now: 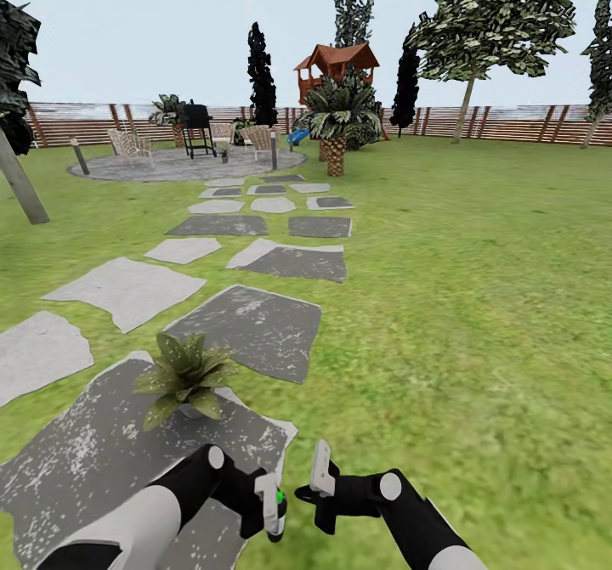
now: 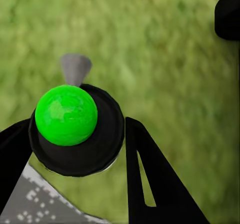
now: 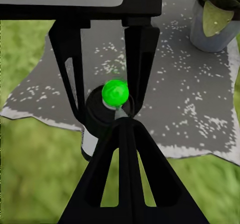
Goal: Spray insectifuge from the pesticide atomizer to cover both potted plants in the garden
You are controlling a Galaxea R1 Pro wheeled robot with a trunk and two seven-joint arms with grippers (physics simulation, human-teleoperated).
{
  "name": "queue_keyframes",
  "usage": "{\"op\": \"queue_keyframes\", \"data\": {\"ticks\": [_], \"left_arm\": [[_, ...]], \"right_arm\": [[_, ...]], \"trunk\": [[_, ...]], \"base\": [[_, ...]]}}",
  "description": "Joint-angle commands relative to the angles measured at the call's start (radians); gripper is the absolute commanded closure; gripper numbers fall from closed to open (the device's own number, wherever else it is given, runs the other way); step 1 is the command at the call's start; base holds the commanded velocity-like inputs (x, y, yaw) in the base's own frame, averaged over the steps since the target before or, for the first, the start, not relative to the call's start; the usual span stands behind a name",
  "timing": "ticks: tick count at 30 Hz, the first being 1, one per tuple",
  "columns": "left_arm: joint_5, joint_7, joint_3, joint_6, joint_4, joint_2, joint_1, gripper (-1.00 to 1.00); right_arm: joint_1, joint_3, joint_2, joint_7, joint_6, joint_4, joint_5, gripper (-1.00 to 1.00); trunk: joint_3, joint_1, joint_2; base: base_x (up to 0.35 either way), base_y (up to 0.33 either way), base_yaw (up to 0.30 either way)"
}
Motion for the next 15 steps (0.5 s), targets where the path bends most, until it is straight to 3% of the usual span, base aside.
{"op": "queue_keyframes", "data": {"ticks": [1, 15], "left_arm": [[-0.005, -0.001, -0.001, -0.007, 0.001, -0.001, 0.000, 1.00], [-0.003, -0.002, 0.000, -0.010, 0.003, -0.012, 0.000, 1.00]], "right_arm": [[0.000, -0.001, 0.000, 0.001, -0.004, -0.001, 0.007, 1.00], [0.000, -0.001, 0.000, 0.001, -0.004, 0.000, 0.007, 1.00]], "trunk": [[-0.001, 0.000, 0.000], [-0.001, 0.000, 0.000]], "base": [[0.000, 0.000, 0.000], [0.000, 0.000, 0.000]]}}
